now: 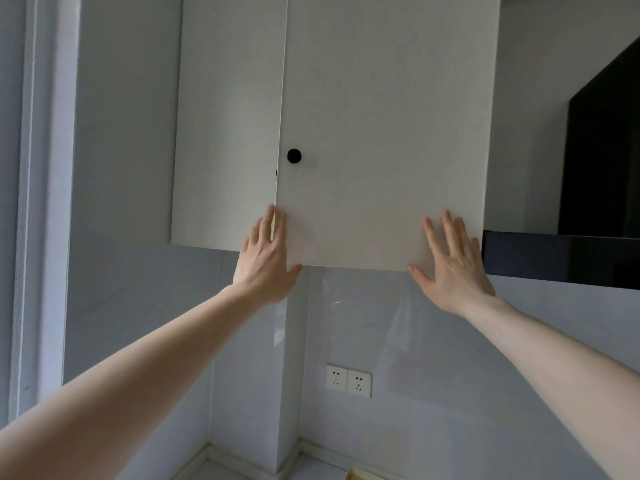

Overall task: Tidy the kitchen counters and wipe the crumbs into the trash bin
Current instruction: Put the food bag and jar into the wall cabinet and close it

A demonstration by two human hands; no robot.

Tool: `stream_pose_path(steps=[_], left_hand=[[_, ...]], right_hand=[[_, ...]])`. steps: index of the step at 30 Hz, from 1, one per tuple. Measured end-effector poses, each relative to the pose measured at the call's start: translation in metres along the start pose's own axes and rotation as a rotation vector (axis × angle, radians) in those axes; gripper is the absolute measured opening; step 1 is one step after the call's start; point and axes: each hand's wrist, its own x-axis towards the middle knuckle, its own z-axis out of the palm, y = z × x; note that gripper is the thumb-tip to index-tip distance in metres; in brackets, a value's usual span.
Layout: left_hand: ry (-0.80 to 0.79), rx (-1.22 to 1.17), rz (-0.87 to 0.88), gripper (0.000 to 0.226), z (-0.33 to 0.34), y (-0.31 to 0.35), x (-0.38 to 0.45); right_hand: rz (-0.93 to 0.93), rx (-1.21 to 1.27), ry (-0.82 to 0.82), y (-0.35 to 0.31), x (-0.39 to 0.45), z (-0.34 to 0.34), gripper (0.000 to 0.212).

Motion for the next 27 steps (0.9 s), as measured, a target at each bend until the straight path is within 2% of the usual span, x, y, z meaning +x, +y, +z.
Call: stream_pose_path(steps=[3, 12, 19, 27], left_hand=[[-0.084, 0.124, 0.095, 0.109, 0.015, 0.014, 0.008], [-0.323, 0.086, 0.058, 0.113, 0.052, 0.044, 0.027], [-0.383, 0.097, 0.065, 0.119, 0.067, 0.054, 0.034], [-0.408, 0.106, 0.121, 0.115, 0.079, 0.053, 0.032]], right_hand=[[0.012, -0.035, -0.002, -0.002, 0.003, 0.008, 0.091], [0.034, -0.113, -0.029, -0.004, 0.007, 0.028, 0.095], [0.021, -0.173, 0.019, 0.002, 0.007, 0.041, 0.094], [0.038, -0.197, 0.024, 0.001, 0.010, 0.044, 0.094]])
